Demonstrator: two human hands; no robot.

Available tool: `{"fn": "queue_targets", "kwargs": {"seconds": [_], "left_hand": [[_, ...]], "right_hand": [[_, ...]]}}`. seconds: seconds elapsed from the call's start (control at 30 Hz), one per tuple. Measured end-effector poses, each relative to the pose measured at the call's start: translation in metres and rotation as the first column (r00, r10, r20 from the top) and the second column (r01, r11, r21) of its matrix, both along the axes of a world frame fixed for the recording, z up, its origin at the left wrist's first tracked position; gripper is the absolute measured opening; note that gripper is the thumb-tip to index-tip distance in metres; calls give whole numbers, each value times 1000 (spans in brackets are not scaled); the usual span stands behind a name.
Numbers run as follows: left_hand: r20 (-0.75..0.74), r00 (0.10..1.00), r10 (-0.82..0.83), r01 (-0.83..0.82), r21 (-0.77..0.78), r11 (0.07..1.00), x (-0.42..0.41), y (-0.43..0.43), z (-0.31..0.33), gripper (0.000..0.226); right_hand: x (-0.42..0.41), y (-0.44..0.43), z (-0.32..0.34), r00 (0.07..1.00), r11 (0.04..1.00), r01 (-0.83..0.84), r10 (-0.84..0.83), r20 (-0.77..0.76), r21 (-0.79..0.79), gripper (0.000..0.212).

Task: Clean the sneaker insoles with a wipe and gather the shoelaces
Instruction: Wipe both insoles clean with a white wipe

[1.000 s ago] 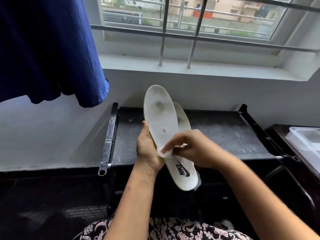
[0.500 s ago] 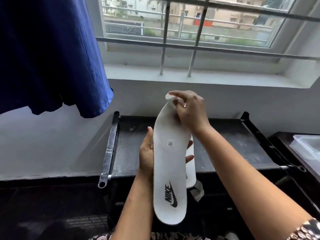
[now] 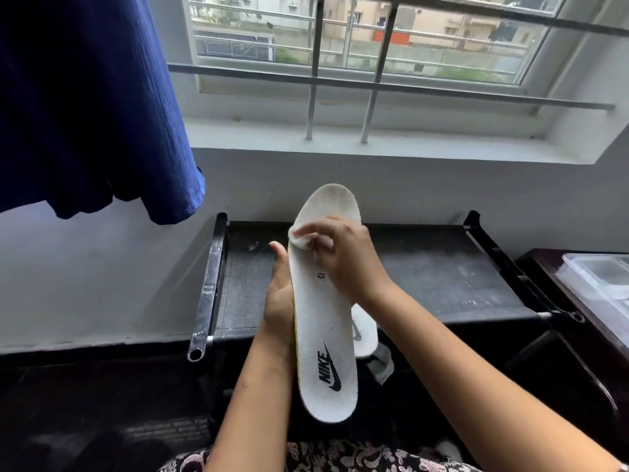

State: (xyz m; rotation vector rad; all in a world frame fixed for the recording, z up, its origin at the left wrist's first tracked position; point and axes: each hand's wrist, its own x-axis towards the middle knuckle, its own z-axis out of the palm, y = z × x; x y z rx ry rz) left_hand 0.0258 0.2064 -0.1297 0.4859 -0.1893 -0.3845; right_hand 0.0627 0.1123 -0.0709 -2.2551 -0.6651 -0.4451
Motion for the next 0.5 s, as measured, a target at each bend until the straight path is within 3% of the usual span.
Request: {"fn": "queue_targets", "kwargs": {"seconds": [0.1, 0.2, 0.33, 0.5], "left_hand": [[-25, 1000, -14, 15, 29, 999, -2, 1, 3, 96], [-116, 992, 46, -40, 53, 998, 1, 0, -3, 96], [-191, 972, 134, -118, 97, 988, -1, -1, -2, 94], [-174, 956, 235, -229, 54, 972, 1, -1, 2, 76]], "right_hand": [[-20, -4, -7, 997, 997, -75, 75, -34, -11, 35], [-32, -9, -8, 990, 994, -108, 109, -86, 11, 35], [-48, -16, -9, 965, 981, -192, 184, -186, -29, 34], [-66, -30, -12, 934, 953, -291, 264, -241, -82, 35]]}}
